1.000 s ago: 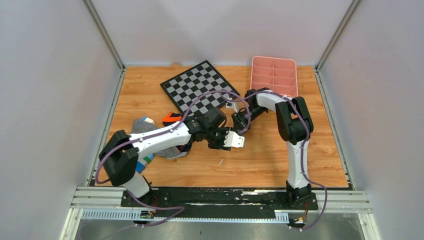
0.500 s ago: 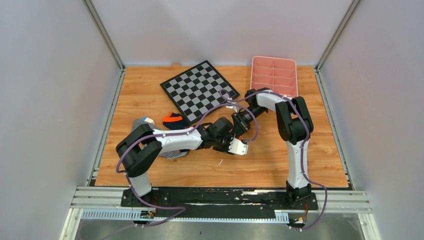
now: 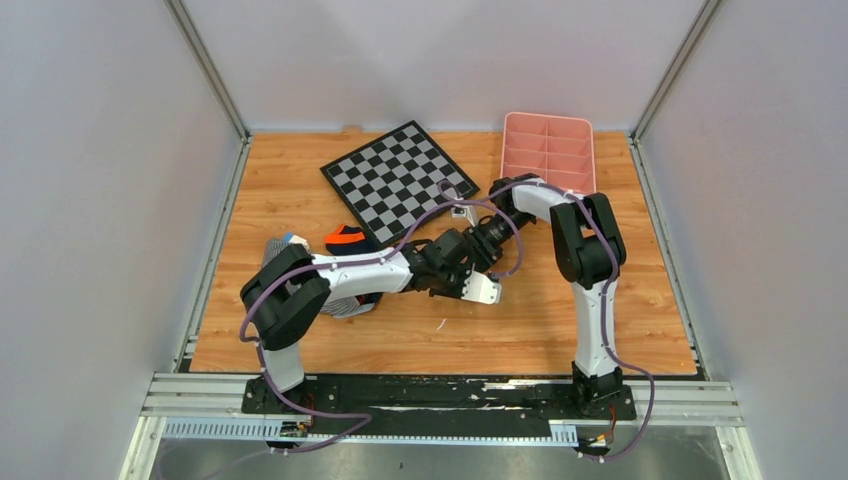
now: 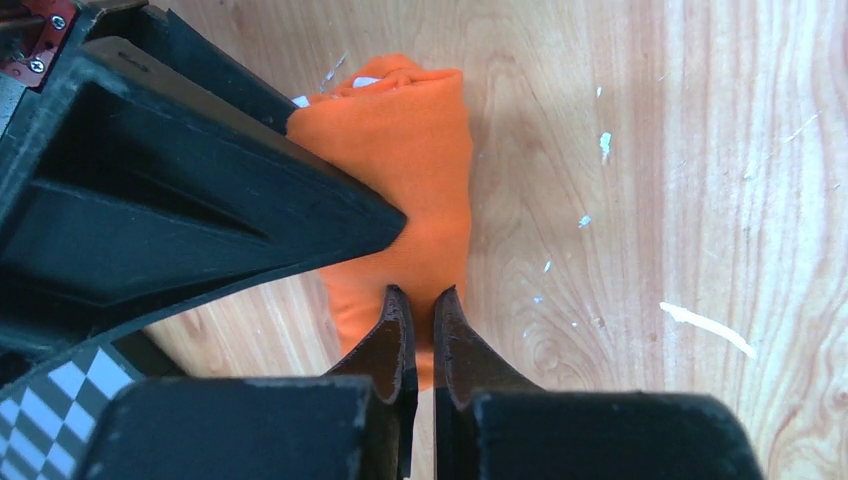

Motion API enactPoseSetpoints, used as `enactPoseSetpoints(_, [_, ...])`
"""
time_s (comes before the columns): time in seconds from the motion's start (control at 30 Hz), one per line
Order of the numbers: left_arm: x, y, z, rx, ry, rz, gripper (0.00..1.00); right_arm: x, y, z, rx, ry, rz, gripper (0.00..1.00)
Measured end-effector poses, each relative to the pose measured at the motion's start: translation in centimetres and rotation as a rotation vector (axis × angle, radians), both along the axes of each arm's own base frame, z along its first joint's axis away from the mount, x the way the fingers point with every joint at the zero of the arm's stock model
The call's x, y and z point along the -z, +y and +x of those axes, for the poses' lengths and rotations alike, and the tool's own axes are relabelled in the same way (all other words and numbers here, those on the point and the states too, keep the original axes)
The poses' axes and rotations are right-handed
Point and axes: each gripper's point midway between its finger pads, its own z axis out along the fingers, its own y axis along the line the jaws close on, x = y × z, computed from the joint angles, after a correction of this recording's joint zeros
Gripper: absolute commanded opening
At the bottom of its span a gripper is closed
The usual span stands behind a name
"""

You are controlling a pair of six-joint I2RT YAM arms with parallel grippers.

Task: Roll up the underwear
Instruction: Roll the underwear to the center of the board.

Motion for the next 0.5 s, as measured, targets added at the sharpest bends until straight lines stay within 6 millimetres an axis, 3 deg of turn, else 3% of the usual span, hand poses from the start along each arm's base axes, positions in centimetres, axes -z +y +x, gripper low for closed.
enactPoseSetpoints(0.17, [0.1,-0.2,-0.6,0.001,0.069,-0.001,0.0,-1.4,-2.1,0.7,-0.028,-0.055,-0.069,0.61])
enactPoseSetpoints(0.23, [0.1,-0.1,-0.8,-0.002,0.088,-0.002,0.0,-4.0,-3.2,2.7,-0.012,-0.152,-0.069,0.62])
enactPoseSetpoints(0.37, [0.1,-0.2,-1.0,-0.016,0.135,0.001,0.0,-10.5,-7.5,7.9,0.129,-0.399,-0.041,0.65])
enactPoseSetpoints(0.43, [-0.1,-0.5,-1.0,-0.031,0.191,0.002,0.0,-13.7,-9.9,9.0,0.203,-0.532,-0.029,0.64])
enactPoseSetpoints(0.5, [-0.1,-0.7,-0.9,-0.042,0.244,0.002,0.0,-15.6,-12.1,8.8,0.26,-0.66,-0.042,0.63])
